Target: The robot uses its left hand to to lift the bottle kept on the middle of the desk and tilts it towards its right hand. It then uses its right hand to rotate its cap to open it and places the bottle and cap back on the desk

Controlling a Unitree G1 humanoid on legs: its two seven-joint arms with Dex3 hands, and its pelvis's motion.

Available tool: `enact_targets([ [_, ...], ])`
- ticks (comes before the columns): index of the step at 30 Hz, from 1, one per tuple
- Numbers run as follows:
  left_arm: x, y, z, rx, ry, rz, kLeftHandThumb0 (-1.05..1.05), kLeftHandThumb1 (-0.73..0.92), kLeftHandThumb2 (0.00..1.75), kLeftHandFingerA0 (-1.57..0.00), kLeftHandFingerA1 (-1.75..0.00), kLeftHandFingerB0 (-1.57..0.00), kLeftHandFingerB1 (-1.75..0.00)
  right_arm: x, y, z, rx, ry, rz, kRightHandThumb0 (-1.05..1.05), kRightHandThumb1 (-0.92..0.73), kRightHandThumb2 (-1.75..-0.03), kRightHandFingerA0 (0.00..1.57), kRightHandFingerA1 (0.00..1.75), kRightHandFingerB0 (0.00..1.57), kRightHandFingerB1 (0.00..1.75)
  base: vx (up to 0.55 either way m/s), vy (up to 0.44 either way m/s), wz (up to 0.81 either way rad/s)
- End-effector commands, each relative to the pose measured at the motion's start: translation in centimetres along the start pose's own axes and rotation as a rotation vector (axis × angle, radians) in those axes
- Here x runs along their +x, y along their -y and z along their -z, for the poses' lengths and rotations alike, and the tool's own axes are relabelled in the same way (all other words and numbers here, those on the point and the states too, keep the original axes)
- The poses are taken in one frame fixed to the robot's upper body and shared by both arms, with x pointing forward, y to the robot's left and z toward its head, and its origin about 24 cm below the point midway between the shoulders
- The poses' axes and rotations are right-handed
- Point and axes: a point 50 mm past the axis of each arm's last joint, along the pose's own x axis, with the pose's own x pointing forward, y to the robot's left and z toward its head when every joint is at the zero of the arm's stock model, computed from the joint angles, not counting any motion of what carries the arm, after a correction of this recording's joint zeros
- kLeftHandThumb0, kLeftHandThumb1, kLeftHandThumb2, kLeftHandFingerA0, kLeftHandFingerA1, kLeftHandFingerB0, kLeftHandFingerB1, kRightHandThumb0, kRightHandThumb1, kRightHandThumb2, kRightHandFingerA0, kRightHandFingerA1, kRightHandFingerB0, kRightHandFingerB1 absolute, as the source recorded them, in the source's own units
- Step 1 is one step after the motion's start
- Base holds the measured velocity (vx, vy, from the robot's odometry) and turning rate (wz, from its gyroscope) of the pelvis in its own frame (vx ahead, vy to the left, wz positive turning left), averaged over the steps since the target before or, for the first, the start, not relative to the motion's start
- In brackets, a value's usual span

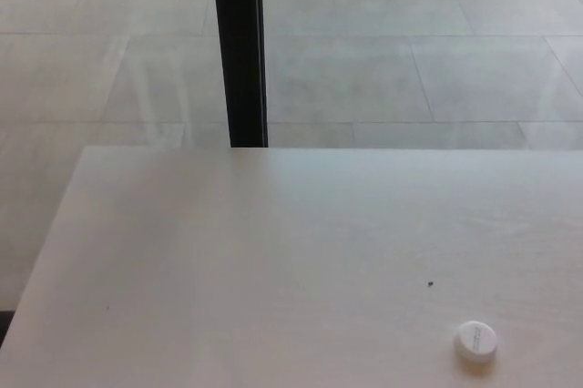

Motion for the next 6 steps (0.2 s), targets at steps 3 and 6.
enact_targets([
  [3,-2.75,-4.05,10.34,-0.675,-0.259,-0.100,-0.76,0.70,1.00,-0.10,-0.46,-0.04,-0.29,-6.21,-1.68,13.25,0.692,-0.550,0.359,-0.60,-0.69,-0.76,0.00,0.08,0.00,0.18,0.00,0.000,0.00],
  [6,-2.79,-4.33,10.74,-0.652,-0.247,-0.078,-0.73,0.88,0.68,-0.15,-0.35,-0.07,-0.20,-6.59,-1.61,13.61,0.683,-0.565,0.354,-0.56,-0.68,-0.77,0.00,0.11,0.00,0.16,0.00,0.000,0.00],
])
